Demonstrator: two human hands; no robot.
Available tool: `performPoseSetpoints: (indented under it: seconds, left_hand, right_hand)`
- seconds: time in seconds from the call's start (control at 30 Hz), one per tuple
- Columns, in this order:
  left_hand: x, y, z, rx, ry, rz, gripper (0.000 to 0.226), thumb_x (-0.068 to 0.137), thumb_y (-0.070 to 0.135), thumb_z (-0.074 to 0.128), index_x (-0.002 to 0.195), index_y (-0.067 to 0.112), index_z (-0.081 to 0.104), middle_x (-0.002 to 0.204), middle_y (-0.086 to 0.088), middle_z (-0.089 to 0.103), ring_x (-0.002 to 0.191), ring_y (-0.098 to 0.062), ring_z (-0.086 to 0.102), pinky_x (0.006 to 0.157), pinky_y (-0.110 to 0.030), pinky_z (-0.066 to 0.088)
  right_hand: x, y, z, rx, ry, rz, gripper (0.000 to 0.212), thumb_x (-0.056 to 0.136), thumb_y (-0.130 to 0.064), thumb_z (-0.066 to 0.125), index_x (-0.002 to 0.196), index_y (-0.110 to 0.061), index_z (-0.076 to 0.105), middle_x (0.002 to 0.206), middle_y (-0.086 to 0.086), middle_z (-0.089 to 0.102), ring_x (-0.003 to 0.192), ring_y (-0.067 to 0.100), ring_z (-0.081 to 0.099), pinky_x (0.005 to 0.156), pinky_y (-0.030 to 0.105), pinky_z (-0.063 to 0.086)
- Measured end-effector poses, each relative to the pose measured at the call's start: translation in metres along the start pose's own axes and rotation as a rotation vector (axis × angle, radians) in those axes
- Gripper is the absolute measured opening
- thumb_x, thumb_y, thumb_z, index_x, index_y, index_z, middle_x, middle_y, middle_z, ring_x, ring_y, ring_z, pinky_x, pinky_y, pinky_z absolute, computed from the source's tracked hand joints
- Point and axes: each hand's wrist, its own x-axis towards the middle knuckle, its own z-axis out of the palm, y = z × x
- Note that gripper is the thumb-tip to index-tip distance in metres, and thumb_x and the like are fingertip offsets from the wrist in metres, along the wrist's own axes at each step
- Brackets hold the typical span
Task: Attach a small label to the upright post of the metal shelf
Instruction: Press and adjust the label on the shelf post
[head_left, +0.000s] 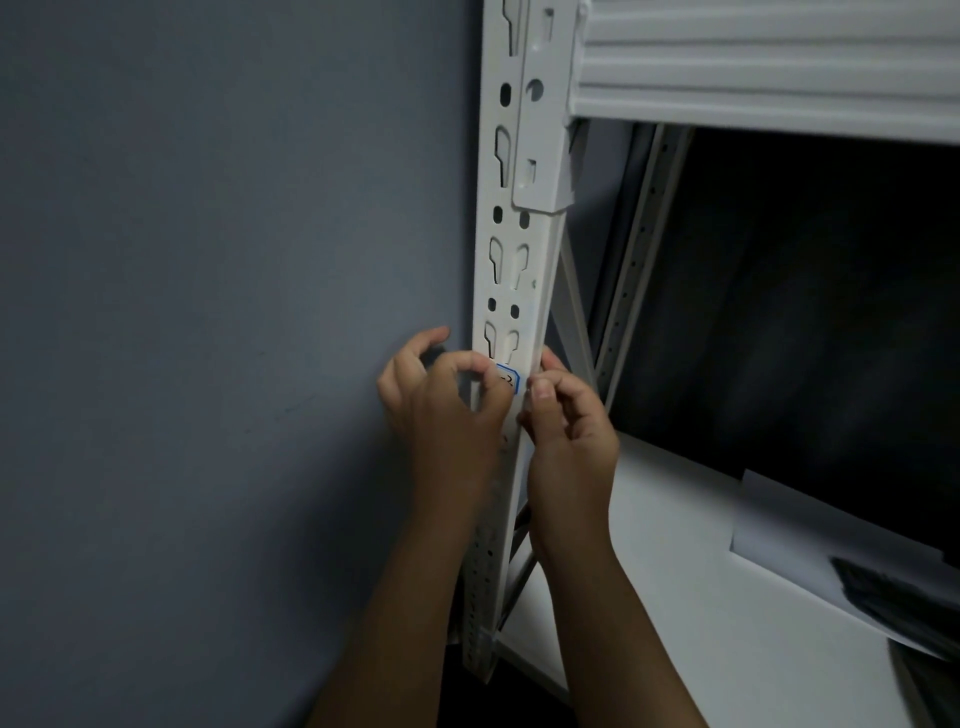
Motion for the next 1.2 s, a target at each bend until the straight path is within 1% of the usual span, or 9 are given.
performPoseSetpoints:
  seconds: [0.07,0.2,0.3,0.6,0.73,0.9,1.07,1.13,1.2]
  left_hand:
    - [0.000,0.000,-0.003,-0.031,-0.020,-0.026,0.007,0.081,0.018,0.064,0.076,0.023,0.062,0.126,0.008,0.045,0.116,-0.004,0.023,0.088,-0.010,0.027]
    - [0.000,0.001,-0.011,-0.126,-0.030,-0.091,0.010,0.082,0.017,0.065,0.077,0.026,0.062,0.121,0.014,0.042,0.114,0.001,0.023,0.082,-0.002,0.031]
    - [-0.002,0.001,-0.010,-0.100,-0.046,-0.053,0.015,0.080,0.015,0.067,0.079,0.029,0.062,0.119,0.014,0.041,0.114,-0.001,0.024,0.088,-0.007,0.031]
    - [-0.002,0.008,-0.009,-0.068,-0.015,-0.075,0.015,0.081,0.019,0.069,0.073,0.029,0.061,0.112,0.012,0.044,0.110,-0.002,0.026,0.080,0.007,0.020]
    - [0.002,0.012,-0.009,-0.042,-0.048,-0.117,0.018,0.082,0.017,0.067,0.072,0.030,0.059,0.111,0.012,0.044,0.108,-0.004,0.026,0.077,0.000,0.021]
    - [0.002,0.012,-0.006,-0.048,-0.090,-0.158,0.011,0.084,0.017,0.063,0.077,0.025,0.062,0.112,0.012,0.042,0.109,-0.003,0.024,0.073,0.002,0.021]
    - [0.002,0.012,-0.006,-0.046,-0.106,-0.173,0.014,0.084,0.017,0.062,0.075,0.027,0.060,0.119,0.009,0.046,0.118,-0.012,0.030,0.087,-0.012,0.024]
    - [0.002,0.012,-0.006,-0.064,-0.112,-0.176,0.016,0.084,0.016,0.062,0.074,0.029,0.059,0.122,0.008,0.046,0.119,-0.012,0.029,0.086,-0.004,0.025]
    - [0.001,0.012,-0.007,-0.083,-0.118,-0.187,0.016,0.085,0.015,0.061,0.075,0.028,0.060,0.121,0.009,0.045,0.118,-0.010,0.027,0.075,0.009,0.019]
  right_hand:
    - [0.000,0.000,0.000,0.004,0.000,0.009,0.013,0.094,-0.005,0.053,0.089,-0.012,0.062,0.122,-0.008,0.061,0.108,0.012,0.062,0.070,0.012,0.051]
    - [-0.001,-0.002,0.000,0.021,-0.005,0.010,0.012,0.094,-0.004,0.053,0.090,-0.010,0.062,0.119,-0.009,0.061,0.103,0.010,0.063,0.068,0.011,0.050]
    - [-0.001,-0.004,0.000,0.020,-0.020,0.019,0.011,0.094,-0.004,0.052,0.091,-0.009,0.062,0.120,-0.008,0.060,0.094,0.001,0.064,0.065,0.010,0.049]
    - [-0.002,-0.002,0.000,0.003,-0.018,0.008,0.014,0.094,-0.005,0.053,0.088,-0.013,0.062,0.120,-0.011,0.060,0.105,0.007,0.062,0.070,0.011,0.050]
    - [-0.001,0.000,0.000,-0.018,-0.019,0.004,0.016,0.095,-0.005,0.053,0.087,-0.017,0.062,0.123,-0.009,0.060,0.107,0.006,0.062,0.077,0.015,0.054]
    - [-0.001,0.001,0.000,-0.018,-0.024,0.011,0.013,0.095,-0.005,0.053,0.091,-0.013,0.062,0.121,-0.011,0.059,0.104,0.001,0.062,0.074,0.013,0.052]
    - [-0.001,0.000,-0.001,-0.008,-0.026,0.003,0.014,0.095,-0.005,0.053,0.089,-0.014,0.062,0.121,-0.011,0.060,0.104,0.003,0.062,0.071,0.012,0.051]
    - [0.000,0.000,-0.001,-0.019,-0.028,-0.007,0.013,0.095,-0.006,0.053,0.088,-0.013,0.062,0.122,-0.010,0.060,0.106,0.007,0.062,0.071,0.012,0.051]
    - [0.000,0.000,-0.002,-0.024,-0.033,-0.010,0.013,0.095,-0.006,0.053,0.088,-0.014,0.062,0.122,-0.010,0.059,0.105,0.006,0.062,0.071,0.012,0.052]
